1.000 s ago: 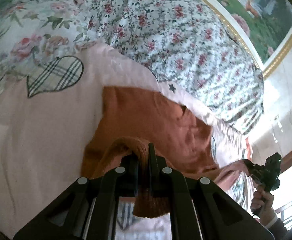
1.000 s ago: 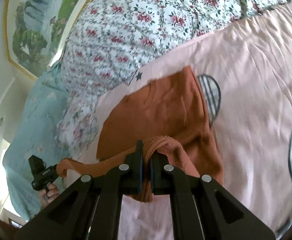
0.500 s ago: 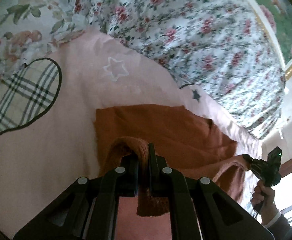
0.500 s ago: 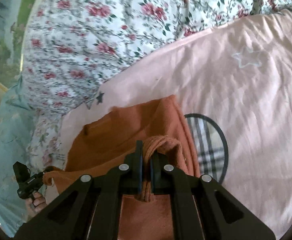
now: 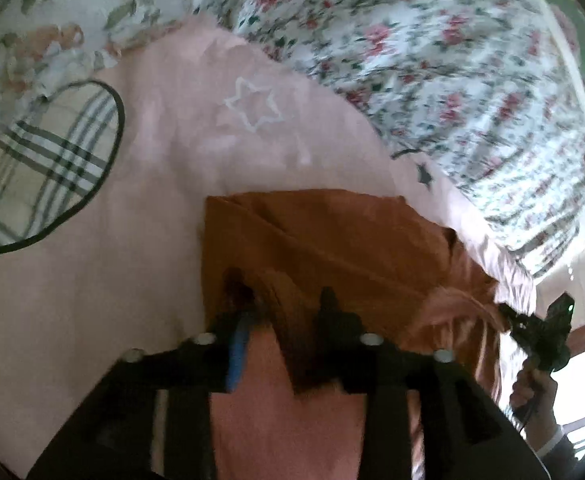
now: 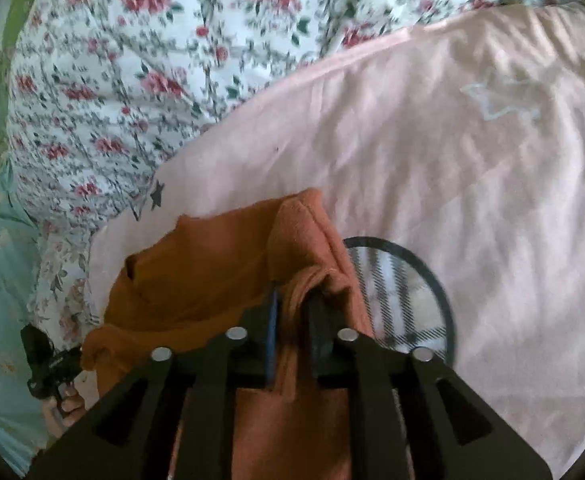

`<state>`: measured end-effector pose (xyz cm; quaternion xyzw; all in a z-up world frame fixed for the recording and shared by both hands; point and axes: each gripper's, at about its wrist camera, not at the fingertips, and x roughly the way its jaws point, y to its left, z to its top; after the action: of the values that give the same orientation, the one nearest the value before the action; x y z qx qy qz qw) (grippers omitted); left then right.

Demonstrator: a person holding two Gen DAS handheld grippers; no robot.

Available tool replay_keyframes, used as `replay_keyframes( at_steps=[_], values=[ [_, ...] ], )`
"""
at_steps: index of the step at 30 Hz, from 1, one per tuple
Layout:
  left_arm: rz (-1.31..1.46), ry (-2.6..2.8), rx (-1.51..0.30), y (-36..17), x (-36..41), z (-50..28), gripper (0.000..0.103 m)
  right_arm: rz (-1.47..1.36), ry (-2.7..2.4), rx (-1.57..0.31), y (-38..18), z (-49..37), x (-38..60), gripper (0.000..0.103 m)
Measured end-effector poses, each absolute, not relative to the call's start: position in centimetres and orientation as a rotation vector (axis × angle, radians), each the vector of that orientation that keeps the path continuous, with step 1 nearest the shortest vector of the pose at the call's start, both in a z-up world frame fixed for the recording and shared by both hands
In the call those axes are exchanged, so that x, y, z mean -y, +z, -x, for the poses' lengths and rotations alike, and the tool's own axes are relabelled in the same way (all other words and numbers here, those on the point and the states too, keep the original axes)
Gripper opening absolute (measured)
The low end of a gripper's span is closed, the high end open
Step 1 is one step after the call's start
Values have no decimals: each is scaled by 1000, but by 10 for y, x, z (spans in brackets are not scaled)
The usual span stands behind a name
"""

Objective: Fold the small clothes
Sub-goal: 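Release the hem with both grippers and flatten the folded sweater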

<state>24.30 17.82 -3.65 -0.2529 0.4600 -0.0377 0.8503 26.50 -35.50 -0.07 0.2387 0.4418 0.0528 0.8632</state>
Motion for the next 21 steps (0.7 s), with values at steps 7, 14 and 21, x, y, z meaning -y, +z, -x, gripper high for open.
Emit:
replay_keyframes(
  at_steps=[7, 14, 21],
  values=[
    [462, -277, -1043, -40, -106, -205, 50, -325, 278, -916, 17, -227, 295, 42],
    [307, -328, -1129, -69, -64, -238, 48, -88, 401, -1095, -30, -261, 225, 42],
    [338, -188, -1072, -61, -135, -309, 44, -141, 236, -996, -16, -330, 251, 38]
  ],
)
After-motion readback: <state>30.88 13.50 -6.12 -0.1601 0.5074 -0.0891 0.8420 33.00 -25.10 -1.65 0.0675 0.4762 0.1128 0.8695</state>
